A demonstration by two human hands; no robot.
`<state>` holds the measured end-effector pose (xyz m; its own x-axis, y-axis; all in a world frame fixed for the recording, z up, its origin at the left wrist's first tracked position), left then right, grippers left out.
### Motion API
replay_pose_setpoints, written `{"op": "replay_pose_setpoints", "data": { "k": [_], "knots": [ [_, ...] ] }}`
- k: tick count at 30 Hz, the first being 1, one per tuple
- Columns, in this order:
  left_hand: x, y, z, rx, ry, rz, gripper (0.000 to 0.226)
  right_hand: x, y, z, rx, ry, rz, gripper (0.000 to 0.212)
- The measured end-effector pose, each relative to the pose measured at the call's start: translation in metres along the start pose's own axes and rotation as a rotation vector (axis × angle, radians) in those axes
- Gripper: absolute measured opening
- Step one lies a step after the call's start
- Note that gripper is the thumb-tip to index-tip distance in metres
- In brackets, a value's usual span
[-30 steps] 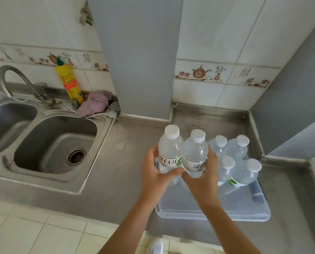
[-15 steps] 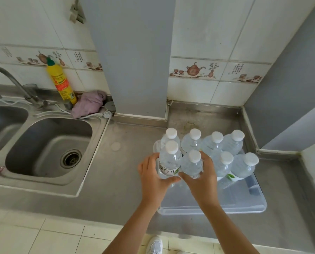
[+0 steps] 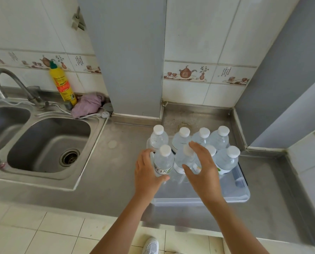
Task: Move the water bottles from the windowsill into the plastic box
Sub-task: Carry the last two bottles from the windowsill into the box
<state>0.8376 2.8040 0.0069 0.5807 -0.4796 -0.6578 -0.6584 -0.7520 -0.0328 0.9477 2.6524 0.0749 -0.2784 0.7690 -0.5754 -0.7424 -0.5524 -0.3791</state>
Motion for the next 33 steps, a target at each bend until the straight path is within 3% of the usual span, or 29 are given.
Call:
{"op": "replay_pose_setpoints", "data": {
  "k": [5, 10, 16, 24, 33],
  "knots": [
    [0.001, 0.029, 0.006, -0.072, 0.062, -0.007, 0.088, -0.023, 0.022, -0.001, -0.192, 0.188, 0.055, 0.055],
    [-0.002, 0.033, 0.007, -0.063, 0.075, -0.022, 0.080, -0.035, 0.049, -0.032, -0.250, 0.290, 0.107, 0.061],
    [-0.004, 0.017, 0.016, -0.047, 0.070, -0.001, 0.077, -0.050, 0.058, -0.066, -0.120, 0.524, 0.130, 0.054],
    [-0.001, -0.004, 0.033, -0.038, 0.018, 0.074, 0.075, -0.048, 0.067, -0.072, -0.029, 0.567, 0.145, 0.058],
    [-0.012, 0.005, 0.015, -0.059, -0.173, 0.113, 0.070, -0.049, 0.067, -0.066, -0.070, 0.622, 0.241, 0.049]
  ]
}}
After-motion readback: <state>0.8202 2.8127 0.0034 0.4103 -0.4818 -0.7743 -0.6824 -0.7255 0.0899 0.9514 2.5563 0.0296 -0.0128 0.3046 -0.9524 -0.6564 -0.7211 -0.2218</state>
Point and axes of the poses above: each hand's wrist, its own y-axis away from the middle knuckle, its own x-axis out of the palm, z = x × y, the point moved 8 cm from there along -y, towards the middle knuckle
